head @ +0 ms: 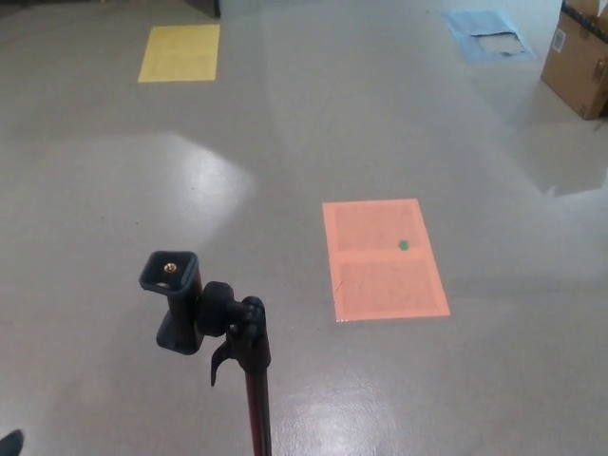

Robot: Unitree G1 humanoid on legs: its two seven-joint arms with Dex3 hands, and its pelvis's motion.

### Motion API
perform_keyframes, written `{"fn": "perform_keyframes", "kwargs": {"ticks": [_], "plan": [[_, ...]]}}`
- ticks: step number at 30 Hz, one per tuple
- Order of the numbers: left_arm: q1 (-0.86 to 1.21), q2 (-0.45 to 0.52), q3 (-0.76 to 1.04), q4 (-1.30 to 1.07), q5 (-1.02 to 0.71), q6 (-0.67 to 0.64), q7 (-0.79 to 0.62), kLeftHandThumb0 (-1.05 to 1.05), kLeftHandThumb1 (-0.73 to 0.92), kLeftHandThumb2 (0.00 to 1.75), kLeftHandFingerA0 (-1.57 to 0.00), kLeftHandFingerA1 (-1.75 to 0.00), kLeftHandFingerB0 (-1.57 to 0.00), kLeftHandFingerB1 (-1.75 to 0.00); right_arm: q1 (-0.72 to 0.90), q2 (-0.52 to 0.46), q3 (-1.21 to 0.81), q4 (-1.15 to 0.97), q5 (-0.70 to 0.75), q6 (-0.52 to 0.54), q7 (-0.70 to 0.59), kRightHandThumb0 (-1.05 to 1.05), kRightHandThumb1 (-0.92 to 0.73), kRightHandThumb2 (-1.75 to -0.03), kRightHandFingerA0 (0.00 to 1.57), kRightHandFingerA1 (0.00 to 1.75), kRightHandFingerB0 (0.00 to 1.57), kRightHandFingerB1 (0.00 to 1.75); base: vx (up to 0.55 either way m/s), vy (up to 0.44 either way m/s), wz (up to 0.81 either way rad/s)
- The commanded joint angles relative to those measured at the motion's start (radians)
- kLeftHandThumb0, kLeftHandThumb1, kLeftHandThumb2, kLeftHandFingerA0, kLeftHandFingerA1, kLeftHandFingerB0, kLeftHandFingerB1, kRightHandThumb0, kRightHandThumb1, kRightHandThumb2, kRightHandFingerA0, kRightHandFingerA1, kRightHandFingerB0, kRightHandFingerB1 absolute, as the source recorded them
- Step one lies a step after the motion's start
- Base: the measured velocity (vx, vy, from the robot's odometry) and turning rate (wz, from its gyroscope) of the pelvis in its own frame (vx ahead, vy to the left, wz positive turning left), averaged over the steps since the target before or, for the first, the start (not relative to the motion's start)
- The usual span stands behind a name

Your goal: A phone stand is kept on the floor and the robot uses both its hands to grab it and uses its left hand to extend the phone stand by pulling it upwards

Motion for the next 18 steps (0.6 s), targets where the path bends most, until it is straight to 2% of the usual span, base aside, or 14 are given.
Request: {"fn": "perform_keyframes", "kwargs": {"ticks": [1, 3, 4, 5, 6, 7, 8, 10, 12, 13, 14, 17, 18], "plan": [[0.037, 0.014, 0.074, 0.070, -0.142, -0.234, -0.127, -0.39, 0.30, 0.96, -0.01, -0.49, 0.00, -0.47, 0.027, -0.023, -0.022, 0.080, -0.035, -0.151, -0.091, -0.77, -0.83, -0.65, 0.00, 0.00, 0.00, 0.00, 0.00, 0.000, 0.00], [0.024, 0.012, 0.078, 0.092, -0.147, -0.247, -0.138, -0.39, 0.30, 0.96, -0.01, -0.49, 0.00, -0.47, 0.016, -0.027, -0.022, 0.098, -0.008, -0.159, -0.068, -0.77, -0.83, -0.65, 0.00, 0.00, 0.00, 0.00, 0.00, 0.000, 0.00], [0.020, 0.011, 0.082, 0.106, -0.143, -0.255, -0.140, -0.84, 0.73, 0.63, -0.18, -0.30, -0.20, -0.27, 0.011, -0.028, -0.021, 0.100, 0.011, -0.158, -0.050, -0.78, -0.83, -0.65, 0.00, 0.00, 0.00, 0.00, 0.00, 0.000, 0.00], [0.016, 0.010, 0.085, 0.122, -0.138, -0.263, -0.139, -0.84, 0.73, 0.63, -0.18, -0.30, -0.20, -0.27, 0.004, -0.029, -0.020, 0.102, 0.037, -0.155, -0.027, -0.78, -0.83, -0.65, 0.00, 0.00, 0.00, 0.00, 0.00, 0.000, 0.00], [0.020, 0.006, 0.083, 0.119, -0.139, -0.240, -0.138, -0.85, 0.72, 0.63, -0.20, -0.29, -0.21, -0.28, -0.026, -0.035, -0.019, 0.130, 0.064, -0.178, -0.010, -1.00, -0.75, -1.02, 0.00, 0.05, 0.00, 0.00, 0.00, 0.000, 0.00], [0.021, 0.004, 0.083, 0.118, -0.141, -0.232, -0.139, -0.85, 0.72, 0.63, -0.20, -0.29, -0.21, -0.28, -0.039, -0.037, -0.019, 0.142, 0.074, -0.190, -0.005, -1.00, -0.75, -1.02, 0.00, 0.05, 0.00, 0.00, 0.00, 0.000, 0.00], [0.019, 0.002, 0.081, 0.121, -0.148, -0.234, -0.148, -0.85, 0.71, 0.63, -0.19, -0.29, -0.20, -0.27, -0.043, -0.037, -0.022, 0.145, 0.071, -0.183, -0.005, -0.75, -0.83, -0.65, 0.00, 0.00, 0.00, 0.00, 0.00, 0.000, 0.00], [0.020, -0.002, 0.080, 0.119, -0.140, -0.245, -0.151, -0.87, 0.71, 0.63, -0.19, -0.30, -0.21, -0.28, -0.069, -0.039, -0.025, 0.174, 0.062, -0.202, -0.018, -0.74, -0.83, -0.65, 0.00, 0.00, 0.00, 0.00, 0.00, 0.000, 0.00], [0.012, -0.009, 0.080, 0.120, -0.128, -0.255, -0.142, -0.86, 0.72, 0.63, -0.19, -0.31, -0.20, -0.27, -0.085, -0.040, -0.025, 0.157, 0.088, -0.169, 0.019, -0.74, -0.80, -0.64, 0.00, 0.00, 0.00, 0.00, 0.00, 0.000, 0.00], [0.008, -0.010, 0.080, 0.127, -0.139, -0.250, -0.150, -0.85, 0.70, 0.62, -0.18, -0.30, -0.20, -0.28, -0.095, -0.039, -0.022, 0.164, 0.097, -0.172, 0.028, -1.04, -0.70, -0.97, 0.00, 0.04, 0.00, 0.00, 0.00, 0.000, 0.00], [0.005, -0.010, 0.080, 0.133, -0.148, -0.247, -0.157, -0.85, 0.70, 0.62, -0.18, -0.30, -0.20, -0.28, -0.090, -0.035, -0.024, 0.151, 0.087, -0.157, 0.026, -0.80, -0.79, -0.65, 0.00, 0.00, 0.00, 0.00, 0.00, 0.000, 0.00], [-0.008, -0.015, 0.080, 0.145, -0.150, -0.256, -0.165, -0.85, 0.70, 0.62, -0.18, -0.30, -0.20, -0.27, -0.089, -0.038, -0.039, 0.133, 0.040, -0.141, 0.002, -0.80, -0.80, -0.64, 0.00, 0.00, 0.00, 0.00, 0.00, 0.000, 0.00], [-0.011, -0.015, 0.082, 0.149, -0.146, -0.258, -0.164, -0.85, 0.70, 0.62, -0.19, -0.30, -0.20, -0.27, -0.070, -0.033, -0.038, 0.100, 0.060, -0.105, 0.032, -1.05, -0.72, -1.03, 0.00, 0.05, 0.00, 0.01, 0.00, 0.000, 0.00]]}}
